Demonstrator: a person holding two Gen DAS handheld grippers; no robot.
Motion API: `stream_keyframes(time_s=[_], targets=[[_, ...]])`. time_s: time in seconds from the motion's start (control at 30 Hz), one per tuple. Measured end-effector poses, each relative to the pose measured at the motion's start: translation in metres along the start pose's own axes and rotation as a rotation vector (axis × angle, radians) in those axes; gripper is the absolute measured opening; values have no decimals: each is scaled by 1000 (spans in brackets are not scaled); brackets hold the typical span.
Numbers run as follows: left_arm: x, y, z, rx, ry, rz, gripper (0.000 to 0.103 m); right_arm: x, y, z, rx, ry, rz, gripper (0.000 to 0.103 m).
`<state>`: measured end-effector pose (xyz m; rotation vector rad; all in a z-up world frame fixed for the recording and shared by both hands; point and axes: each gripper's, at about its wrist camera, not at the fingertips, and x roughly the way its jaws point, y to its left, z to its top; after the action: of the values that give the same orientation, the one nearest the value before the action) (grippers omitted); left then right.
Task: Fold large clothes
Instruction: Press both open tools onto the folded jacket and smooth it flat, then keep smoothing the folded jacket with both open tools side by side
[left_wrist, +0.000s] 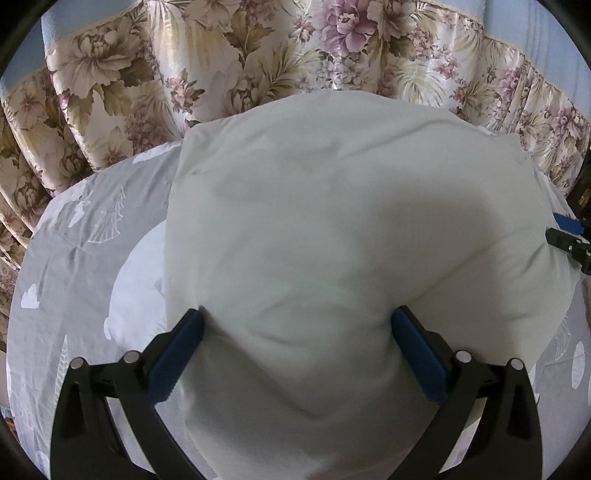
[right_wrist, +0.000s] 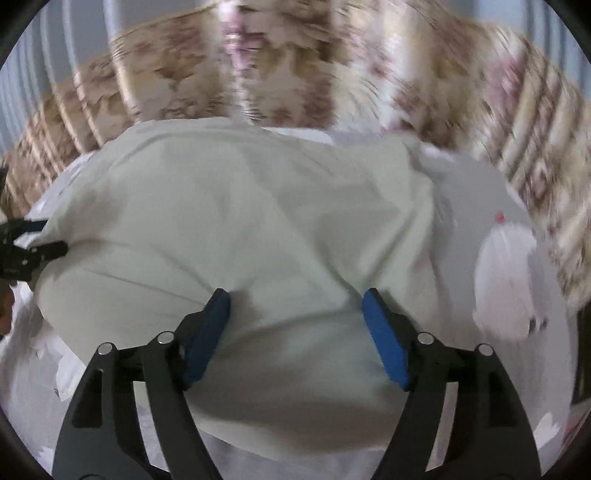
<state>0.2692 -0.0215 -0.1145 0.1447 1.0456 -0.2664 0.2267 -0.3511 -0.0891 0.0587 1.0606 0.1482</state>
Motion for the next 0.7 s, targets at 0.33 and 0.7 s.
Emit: stream_keyframes(time_s=[0.33, 0.7], targets=[[-5, 4, 3, -19, 29, -3, 102, 3, -5, 3, 51, 30, 11, 84], [-44, 65, 17, -155, 12, 18, 102, -45, 23, 23, -24, -67, -99, 91]])
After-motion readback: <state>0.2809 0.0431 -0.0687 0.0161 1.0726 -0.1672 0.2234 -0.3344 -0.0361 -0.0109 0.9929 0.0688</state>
